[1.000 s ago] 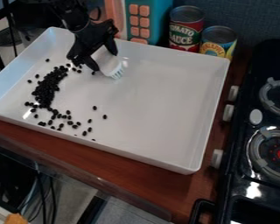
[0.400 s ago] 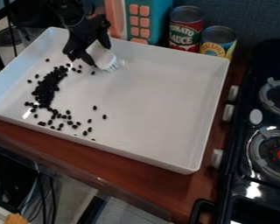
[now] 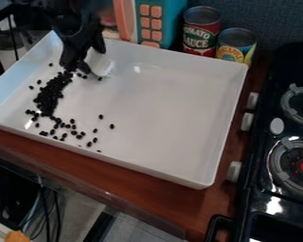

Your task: Sweep into pile

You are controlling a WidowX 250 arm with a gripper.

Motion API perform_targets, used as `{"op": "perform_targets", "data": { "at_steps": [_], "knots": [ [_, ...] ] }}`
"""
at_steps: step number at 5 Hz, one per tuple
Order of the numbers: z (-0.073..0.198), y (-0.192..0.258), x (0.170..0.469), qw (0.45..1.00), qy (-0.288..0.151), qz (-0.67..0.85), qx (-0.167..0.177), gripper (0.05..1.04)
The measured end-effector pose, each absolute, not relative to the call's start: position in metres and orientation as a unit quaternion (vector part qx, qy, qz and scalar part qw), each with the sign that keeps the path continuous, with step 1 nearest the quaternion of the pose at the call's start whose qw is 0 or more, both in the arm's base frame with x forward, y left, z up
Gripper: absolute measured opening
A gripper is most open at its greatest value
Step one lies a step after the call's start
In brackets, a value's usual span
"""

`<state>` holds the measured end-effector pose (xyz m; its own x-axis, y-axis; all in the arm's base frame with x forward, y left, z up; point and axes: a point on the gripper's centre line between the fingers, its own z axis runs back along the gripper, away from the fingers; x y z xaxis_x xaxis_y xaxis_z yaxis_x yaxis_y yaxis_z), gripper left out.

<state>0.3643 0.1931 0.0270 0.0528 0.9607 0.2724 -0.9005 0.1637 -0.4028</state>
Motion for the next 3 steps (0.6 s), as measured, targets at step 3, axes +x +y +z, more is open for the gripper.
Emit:
{"op": "perform_targets", "data": {
  "at_steps": [3],
  "knots": [
    [0.027,0.189,0.334,0.689,-0.237,0.683,-0.052,0.707]
  ]
}}
